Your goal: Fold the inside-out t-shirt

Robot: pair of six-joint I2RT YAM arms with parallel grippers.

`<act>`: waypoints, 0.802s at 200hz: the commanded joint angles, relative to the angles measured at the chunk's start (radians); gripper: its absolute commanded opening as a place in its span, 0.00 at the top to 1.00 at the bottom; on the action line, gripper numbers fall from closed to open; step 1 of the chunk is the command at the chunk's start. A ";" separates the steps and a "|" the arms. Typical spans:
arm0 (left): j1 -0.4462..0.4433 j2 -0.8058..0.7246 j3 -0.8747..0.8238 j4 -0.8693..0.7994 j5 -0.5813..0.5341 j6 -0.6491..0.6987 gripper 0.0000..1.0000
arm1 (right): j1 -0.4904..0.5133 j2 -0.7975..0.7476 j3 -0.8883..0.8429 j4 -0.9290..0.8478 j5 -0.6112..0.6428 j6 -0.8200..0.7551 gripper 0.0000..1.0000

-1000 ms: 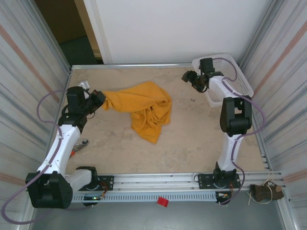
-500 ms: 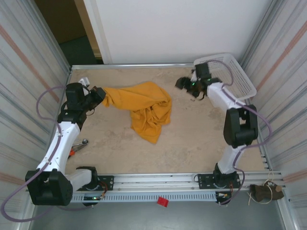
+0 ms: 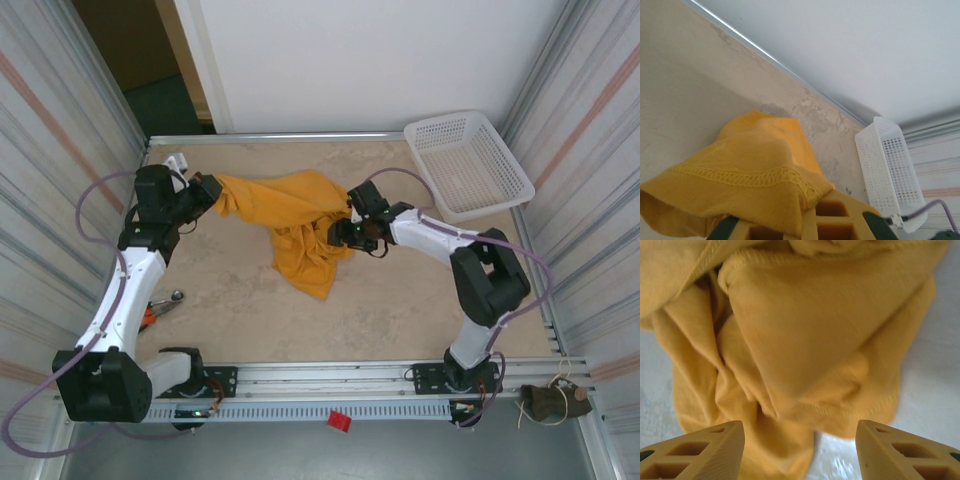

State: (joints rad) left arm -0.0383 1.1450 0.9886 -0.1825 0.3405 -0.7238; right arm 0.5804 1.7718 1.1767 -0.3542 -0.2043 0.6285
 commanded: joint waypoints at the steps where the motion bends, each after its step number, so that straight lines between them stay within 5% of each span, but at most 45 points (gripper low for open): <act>1: 0.008 0.002 0.035 0.032 0.014 -0.011 1.00 | 0.004 0.100 0.086 0.025 0.037 0.020 0.48; 18: 0.010 0.009 0.037 0.034 0.011 -0.013 1.00 | -0.006 0.164 0.146 0.004 0.034 0.001 0.69; 30: 0.010 0.019 0.049 0.030 0.008 -0.011 1.00 | -0.023 0.177 0.175 -0.022 0.029 -0.036 1.00; 108: 0.140 0.097 0.454 0.026 0.100 -0.085 1.00 | -0.388 -0.377 0.408 -0.267 -0.022 -0.150 1.00; 160: 0.147 -0.009 0.581 0.075 0.086 -0.187 1.00 | -0.447 -0.548 0.575 -0.306 -0.041 -0.129 1.00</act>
State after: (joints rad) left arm 0.1036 1.2205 1.5230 -0.1604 0.4168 -0.8421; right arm 0.1413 1.2488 1.7283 -0.5732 -0.2218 0.5110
